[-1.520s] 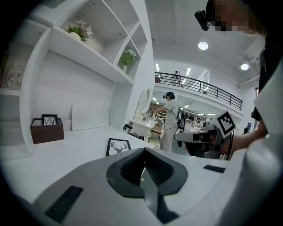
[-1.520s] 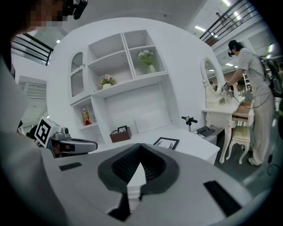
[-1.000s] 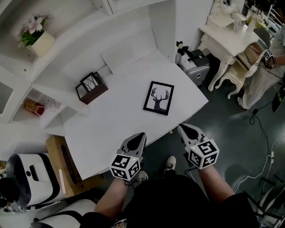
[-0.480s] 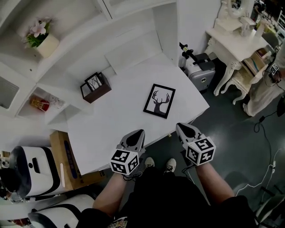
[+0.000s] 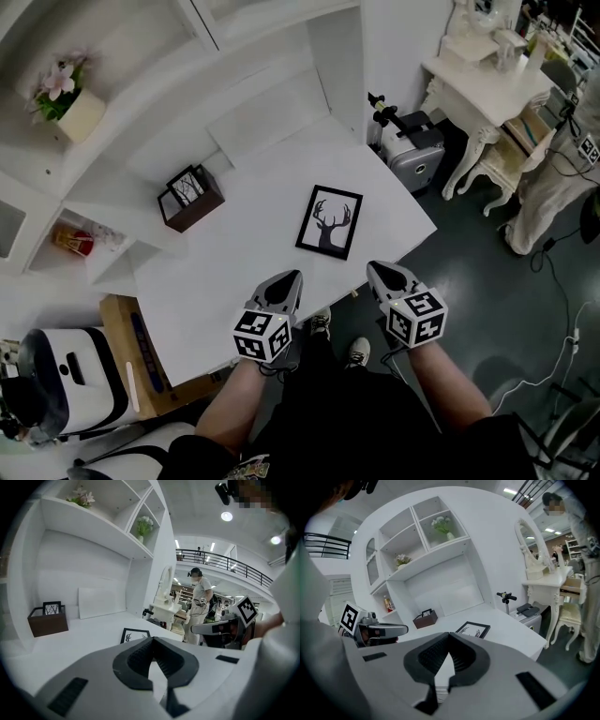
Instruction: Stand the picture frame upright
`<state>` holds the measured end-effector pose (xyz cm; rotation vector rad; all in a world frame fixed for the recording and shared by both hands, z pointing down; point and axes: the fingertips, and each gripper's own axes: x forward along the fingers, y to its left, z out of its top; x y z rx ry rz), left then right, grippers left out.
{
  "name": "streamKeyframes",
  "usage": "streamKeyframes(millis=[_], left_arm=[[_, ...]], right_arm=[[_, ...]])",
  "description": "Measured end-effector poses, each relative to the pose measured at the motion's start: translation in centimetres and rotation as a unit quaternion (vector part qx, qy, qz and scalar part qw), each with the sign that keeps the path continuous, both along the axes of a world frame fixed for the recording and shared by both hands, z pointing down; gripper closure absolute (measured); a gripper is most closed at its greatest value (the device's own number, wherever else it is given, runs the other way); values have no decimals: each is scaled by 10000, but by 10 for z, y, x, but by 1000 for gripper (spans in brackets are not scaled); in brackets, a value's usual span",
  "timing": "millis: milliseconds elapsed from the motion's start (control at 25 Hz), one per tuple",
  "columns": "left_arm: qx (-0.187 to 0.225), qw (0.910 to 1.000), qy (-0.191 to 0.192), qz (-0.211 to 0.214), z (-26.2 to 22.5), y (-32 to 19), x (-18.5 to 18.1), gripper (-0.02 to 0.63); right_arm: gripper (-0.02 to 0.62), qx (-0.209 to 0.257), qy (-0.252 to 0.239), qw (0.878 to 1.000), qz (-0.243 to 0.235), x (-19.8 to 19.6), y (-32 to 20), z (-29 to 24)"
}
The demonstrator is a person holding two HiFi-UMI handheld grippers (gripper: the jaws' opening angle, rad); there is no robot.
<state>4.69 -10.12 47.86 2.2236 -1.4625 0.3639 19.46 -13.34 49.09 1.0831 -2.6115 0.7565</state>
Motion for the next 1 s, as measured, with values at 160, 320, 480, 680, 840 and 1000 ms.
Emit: streamKeyframes(millis=[160, 320, 480, 680, 840, 1000], left_arm=[[-94, 9999, -11, 116, 9, -20, -9, 600], [-234, 9995, -26, 230, 22, -38, -16, 601], [-365, 9987, -71, 344, 34, -56, -23, 601], [-532, 9974, -118, 468, 49, -80, -31, 601], [-688, 9956, -224, 588, 64, -94, -37, 601], [-845, 9936, -291, 691, 80, -108, -43, 600]], right_arm=[[592, -103, 112, 9998, 124, -5, -12, 9], [592, -251, 185, 9992, 237, -10, -26, 22], [592, -421, 224, 9983, 342, -17, -40, 37], [591, -653, 307, 9962, 482, -24, -59, 57], [591, -882, 332, 9940, 557, -30, -71, 73], [586, -1140, 430, 9903, 674, -34, -83, 93]])
